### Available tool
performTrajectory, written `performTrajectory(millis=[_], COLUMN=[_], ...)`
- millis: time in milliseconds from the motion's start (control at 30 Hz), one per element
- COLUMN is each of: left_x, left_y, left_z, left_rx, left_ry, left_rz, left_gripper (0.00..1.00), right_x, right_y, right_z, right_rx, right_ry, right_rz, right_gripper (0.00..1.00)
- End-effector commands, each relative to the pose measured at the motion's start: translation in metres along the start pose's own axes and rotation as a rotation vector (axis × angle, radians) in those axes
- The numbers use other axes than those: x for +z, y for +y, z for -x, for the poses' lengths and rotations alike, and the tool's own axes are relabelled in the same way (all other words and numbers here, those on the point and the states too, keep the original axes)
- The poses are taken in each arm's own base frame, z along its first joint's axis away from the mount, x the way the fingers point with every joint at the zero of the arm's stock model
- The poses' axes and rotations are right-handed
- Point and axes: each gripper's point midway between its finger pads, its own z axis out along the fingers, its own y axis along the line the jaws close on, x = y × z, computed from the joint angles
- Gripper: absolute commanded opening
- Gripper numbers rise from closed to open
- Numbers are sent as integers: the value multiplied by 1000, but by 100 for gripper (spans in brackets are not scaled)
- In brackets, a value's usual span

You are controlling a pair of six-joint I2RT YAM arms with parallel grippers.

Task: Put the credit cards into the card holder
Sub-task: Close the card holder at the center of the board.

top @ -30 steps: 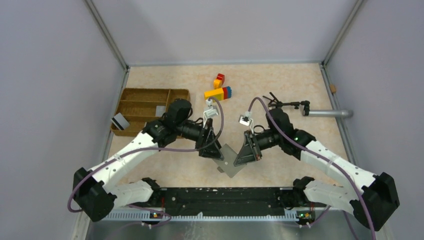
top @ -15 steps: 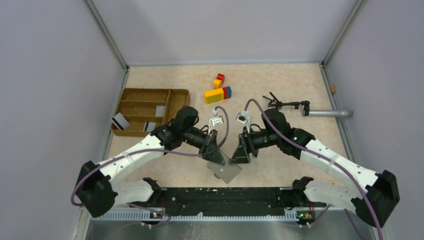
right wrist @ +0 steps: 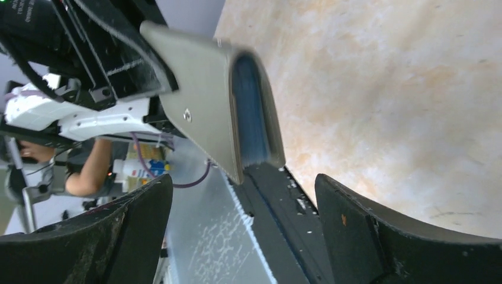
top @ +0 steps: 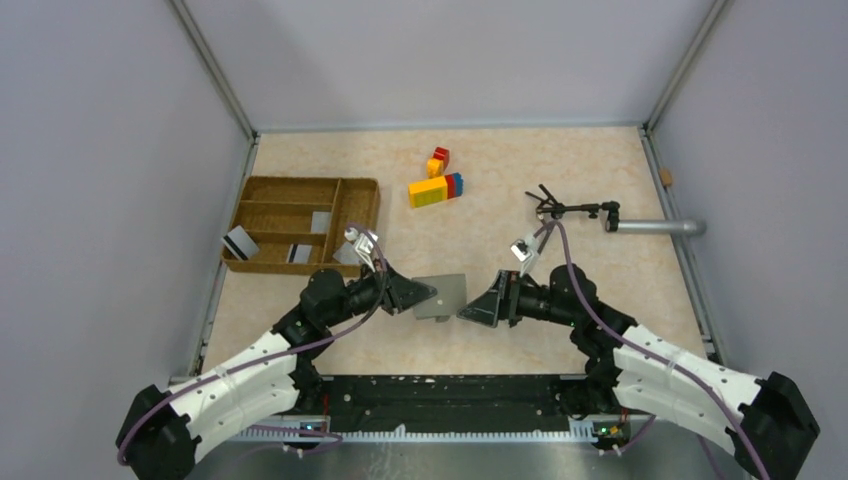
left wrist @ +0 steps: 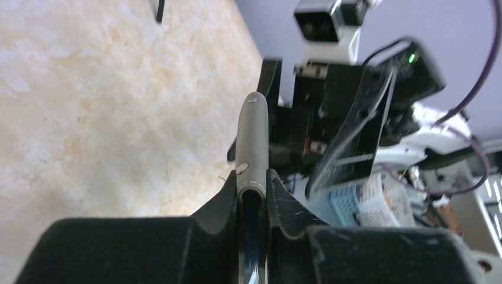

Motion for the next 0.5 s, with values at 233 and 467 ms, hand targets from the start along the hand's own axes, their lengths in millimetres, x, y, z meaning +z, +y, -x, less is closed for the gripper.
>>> performTrajectory(millis=[233,467], left_x=[-3,-8], left_y=[-36,-35], left_z=[45,41], left_rx=[-109,-121], left_ry=[-232,-228], left_rz=[-140,-138], left_gripper=[0,0], right_x=[11,17], right_y=[58,59], right_z=[31,44], right_rx=[-53,-57], right_ry=[-145,-185], right_rz=[238,220], right_gripper=[82,72])
